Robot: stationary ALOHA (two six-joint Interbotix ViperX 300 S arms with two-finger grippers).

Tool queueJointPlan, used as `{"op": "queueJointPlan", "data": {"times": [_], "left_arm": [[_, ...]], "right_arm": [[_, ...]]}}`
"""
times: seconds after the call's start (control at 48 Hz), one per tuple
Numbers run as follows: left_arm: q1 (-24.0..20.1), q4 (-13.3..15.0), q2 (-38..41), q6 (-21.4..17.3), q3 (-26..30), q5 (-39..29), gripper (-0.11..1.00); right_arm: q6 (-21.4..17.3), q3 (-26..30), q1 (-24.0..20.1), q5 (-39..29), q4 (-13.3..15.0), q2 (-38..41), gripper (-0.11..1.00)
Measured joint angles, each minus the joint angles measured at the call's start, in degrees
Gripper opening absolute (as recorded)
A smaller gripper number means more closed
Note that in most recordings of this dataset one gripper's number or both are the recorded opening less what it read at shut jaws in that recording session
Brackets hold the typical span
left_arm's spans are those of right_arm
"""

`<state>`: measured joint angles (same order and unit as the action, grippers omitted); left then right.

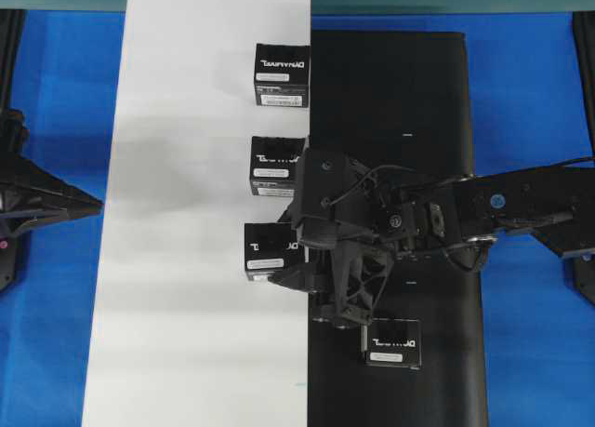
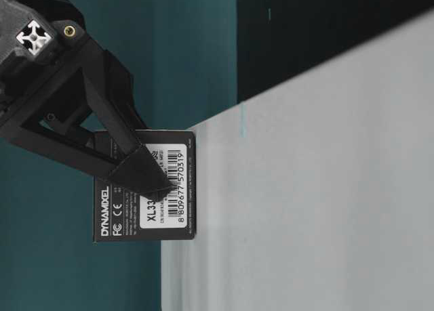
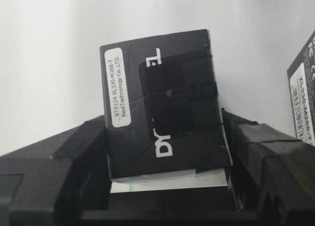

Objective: Place the box from the black base onto the white base.

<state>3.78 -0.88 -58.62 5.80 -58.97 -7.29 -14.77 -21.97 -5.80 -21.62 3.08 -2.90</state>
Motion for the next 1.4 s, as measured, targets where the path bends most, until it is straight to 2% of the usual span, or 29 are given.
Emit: {"op": "queueJointPlan", "data": {"times": [0.083, 0.208, 0.312, 0.729, 1.0, 1.395], "left_arm": [[0.00, 0.00, 0.00, 0.00, 0.09, 0.09, -0.05], [0.00, 0.00, 0.00, 0.00, 0.09, 0.09, -0.05], [0.00, -0.09, 0.00, 0.09, 0.00, 0.00, -0.05], [0.26, 0.00, 0.00, 0.09, 0.09, 0.00, -0.05], [0.26, -0.09, 0.00, 0.18, 0.00, 0.00, -0.05], [0.26, -0.09, 0.09, 2.55, -0.18, -2.90, -0.05]], "right_arm": [[0.00, -0.18, 0.00, 0.00, 0.00, 0.00, 0.70], [-0.18, -0.44, 0.00, 0.00, 0.00, 0.18, 0.92], [-0.09, -0.44, 0.00, 0.26, 0.00, 0.18, 0.99], [0.00, -1.41, 0.00, 1.23, 0.00, -0.97, 0.99], [-0.09, -3.60, -0.09, 1.32, 0.00, -5.54, 0.99], [0.00, -9.14, -0.09, 1.32, 0.00, -13.45, 0.99]]}}
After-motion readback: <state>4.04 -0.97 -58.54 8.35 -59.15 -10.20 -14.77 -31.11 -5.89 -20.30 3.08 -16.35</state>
